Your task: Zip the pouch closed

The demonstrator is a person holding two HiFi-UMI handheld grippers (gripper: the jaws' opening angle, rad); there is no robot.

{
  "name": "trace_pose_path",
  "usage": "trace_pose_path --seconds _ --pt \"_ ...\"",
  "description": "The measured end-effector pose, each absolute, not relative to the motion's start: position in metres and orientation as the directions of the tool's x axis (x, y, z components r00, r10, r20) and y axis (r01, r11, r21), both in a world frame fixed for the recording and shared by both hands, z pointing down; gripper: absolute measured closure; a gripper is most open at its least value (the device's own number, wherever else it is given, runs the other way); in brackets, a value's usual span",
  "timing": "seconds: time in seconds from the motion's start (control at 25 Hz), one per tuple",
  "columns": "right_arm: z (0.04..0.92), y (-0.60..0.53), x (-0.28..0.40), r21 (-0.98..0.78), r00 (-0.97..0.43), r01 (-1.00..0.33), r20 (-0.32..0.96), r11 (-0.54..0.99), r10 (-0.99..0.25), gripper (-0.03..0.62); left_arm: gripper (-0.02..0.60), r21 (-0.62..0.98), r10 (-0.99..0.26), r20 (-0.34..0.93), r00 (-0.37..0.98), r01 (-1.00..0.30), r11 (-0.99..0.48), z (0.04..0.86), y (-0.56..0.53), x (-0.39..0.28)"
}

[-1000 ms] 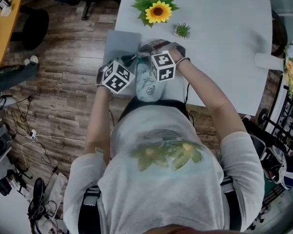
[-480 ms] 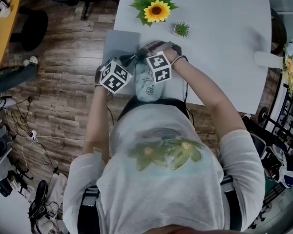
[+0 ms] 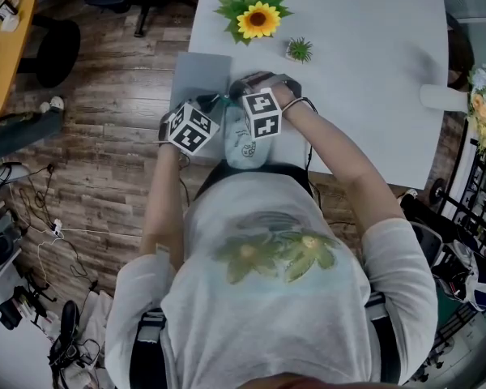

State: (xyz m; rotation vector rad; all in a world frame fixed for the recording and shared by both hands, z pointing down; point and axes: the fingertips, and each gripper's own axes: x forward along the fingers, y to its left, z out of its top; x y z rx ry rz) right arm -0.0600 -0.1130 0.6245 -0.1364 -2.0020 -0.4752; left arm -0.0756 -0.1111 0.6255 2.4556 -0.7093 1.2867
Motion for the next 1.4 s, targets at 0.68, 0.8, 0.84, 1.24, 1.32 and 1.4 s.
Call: trace_pose_path --seconds 0.68,0.8,0.84,1.24,1.32,1.4 --pt "0.623 -0.109 -0.056 0.221 -0.396 0.367 0.916 0.904 -0.063 0.577 0.554 0.042 -0.339 0.814 0.471 -0.630 -0.775 0.626 -0.115 -0.075" --pt "0.620 -0.107 -0.056 0.191 -0.385 0.366 0.922 0.911 -0.039 0.577 0.554 0.058 -0.334 0.814 0.475 -0.638 -0.768 0.626 -0.114 -0.076" --pt "0.619 -0.106 -0.056 0.190 -0.382 0.369 0.923 0.910 -0.039 0.577 0.554 0.065 -0.331 0.815 0.475 -0.642 -0.764 0.625 -0.114 -0.076" --pt "0.619 -0.103 -0.050 0.161 -0.319 0.397 0.947 0.904 -0.029 0.577 0.554 0.073 -0.333 0.823 0.461 -0.666 -0.742 0.625 -0.114 -0.075" --pt "0.617 -0.102 -0.049 0.156 -0.324 0.382 0.946 0.911 -0.027 0.577 0.554 0.071 -0.339 0.820 0.462 -0.669 -0.740 0.625 -0.115 -0.076" --pt "0.616 -0.102 -0.050 0.150 -0.321 0.375 0.947 0.915 -0.024 0.577 0.554 0.072 -0.341 0.819 0.462 -0.672 -0.737 0.624 -0.115 -0.076"
